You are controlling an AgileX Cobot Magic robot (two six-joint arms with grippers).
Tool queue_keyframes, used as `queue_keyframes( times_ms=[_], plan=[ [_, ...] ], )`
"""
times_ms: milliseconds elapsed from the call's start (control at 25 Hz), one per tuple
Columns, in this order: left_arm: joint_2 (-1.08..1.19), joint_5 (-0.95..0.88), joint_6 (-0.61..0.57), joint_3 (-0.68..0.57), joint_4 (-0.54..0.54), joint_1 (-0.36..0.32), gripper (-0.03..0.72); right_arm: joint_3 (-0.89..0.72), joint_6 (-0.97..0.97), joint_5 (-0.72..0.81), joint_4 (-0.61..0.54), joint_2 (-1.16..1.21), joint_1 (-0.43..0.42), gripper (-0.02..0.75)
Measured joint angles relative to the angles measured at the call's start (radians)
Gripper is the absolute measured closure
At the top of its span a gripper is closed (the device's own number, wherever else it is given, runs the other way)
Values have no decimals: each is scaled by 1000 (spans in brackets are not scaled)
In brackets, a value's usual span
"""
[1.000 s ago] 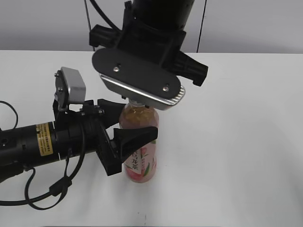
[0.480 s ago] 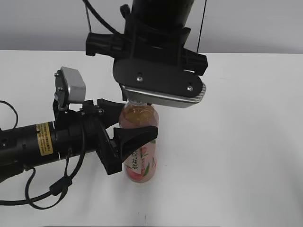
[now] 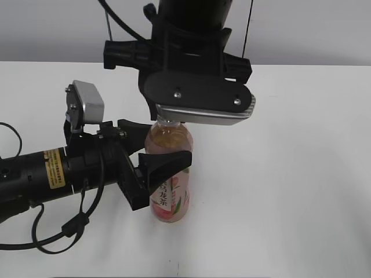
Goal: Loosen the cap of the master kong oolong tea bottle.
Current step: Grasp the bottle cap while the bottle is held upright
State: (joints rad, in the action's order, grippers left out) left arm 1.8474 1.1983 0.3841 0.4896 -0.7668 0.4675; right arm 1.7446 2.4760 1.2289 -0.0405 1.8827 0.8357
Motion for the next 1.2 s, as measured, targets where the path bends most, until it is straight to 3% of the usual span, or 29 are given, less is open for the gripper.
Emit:
queue_keyframes(
  times_ms=[1200],
  plan=[
    [0,0,1,0,2,0,216,1,248,0,8,0,4,457]
  ],
)
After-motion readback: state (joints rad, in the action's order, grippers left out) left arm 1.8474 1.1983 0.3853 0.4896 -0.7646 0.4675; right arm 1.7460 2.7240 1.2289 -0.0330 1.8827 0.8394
